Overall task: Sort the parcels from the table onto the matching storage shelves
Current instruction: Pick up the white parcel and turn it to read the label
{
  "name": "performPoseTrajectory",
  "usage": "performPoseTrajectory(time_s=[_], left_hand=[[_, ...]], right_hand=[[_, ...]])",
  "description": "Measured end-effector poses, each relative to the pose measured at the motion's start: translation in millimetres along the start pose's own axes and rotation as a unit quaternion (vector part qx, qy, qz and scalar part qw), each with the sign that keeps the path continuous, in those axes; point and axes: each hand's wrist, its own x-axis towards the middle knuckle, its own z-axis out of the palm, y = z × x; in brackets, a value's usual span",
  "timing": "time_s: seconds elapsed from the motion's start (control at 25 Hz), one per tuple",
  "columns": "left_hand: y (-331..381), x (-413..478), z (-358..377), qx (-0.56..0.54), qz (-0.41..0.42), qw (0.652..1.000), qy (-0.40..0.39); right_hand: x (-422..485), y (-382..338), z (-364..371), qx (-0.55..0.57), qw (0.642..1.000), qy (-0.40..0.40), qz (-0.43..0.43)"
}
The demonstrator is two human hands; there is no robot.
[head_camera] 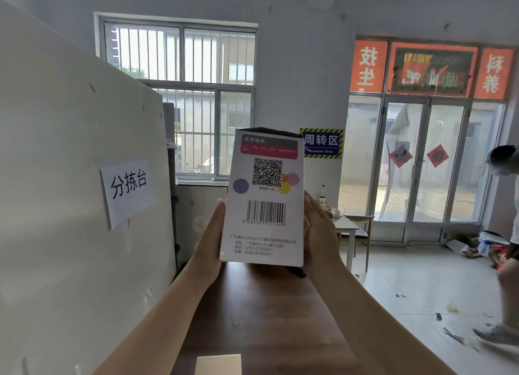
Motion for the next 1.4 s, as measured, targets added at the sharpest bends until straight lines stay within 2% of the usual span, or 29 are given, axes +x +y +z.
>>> performPoseTrajectory(time_s=[0.16,0.32,0.72,0.88,1.04,1.12,1.24,1.4], left_hand=[[1.5,-2.9,6.5,-0.04,-0.002,0.999,-0.026],[2.2,-7.3,11.4,-0.021,0.024,0.999,0.013],[20.5,-16.7,11.3,0.076,0.089,0.988,0.105],[24.9,-12.2,-0.5,0.112,0.097,0.976,0.159],[16.8,-8.8,-10.2,0.161,0.115,0.965,0.173],[12.9,-9.2,-7.1,0.156,0.121,0.966,0.169],[12.2,-11.6,1.5,0.099,0.098,0.985,0.104],[11.0,-14.2,14.4,0.001,0.087,0.996,0.036]], right_hand=[[-5.6,-0.2,-4.1,-0.021,1.0,0.001,-0.015],[-11.8,1.1,-9.0,-0.049,0.998,-0.018,-0.021],[-14.9,-1.4,-11.0,-0.088,0.995,-0.006,-0.051],[-17.6,-5.7,-16.6,-0.053,0.997,0.006,-0.062],[-23.7,-13.2,-12.6,-0.03,0.997,-0.006,-0.066],[-27.5,-18.1,-6.2,-0.025,0.997,-0.012,-0.077],[-32.5,-25.1,1.9,-0.044,0.993,-0.04,-0.102],[-33.4,-24.7,5.1,-0.076,0.988,-0.029,-0.129]])
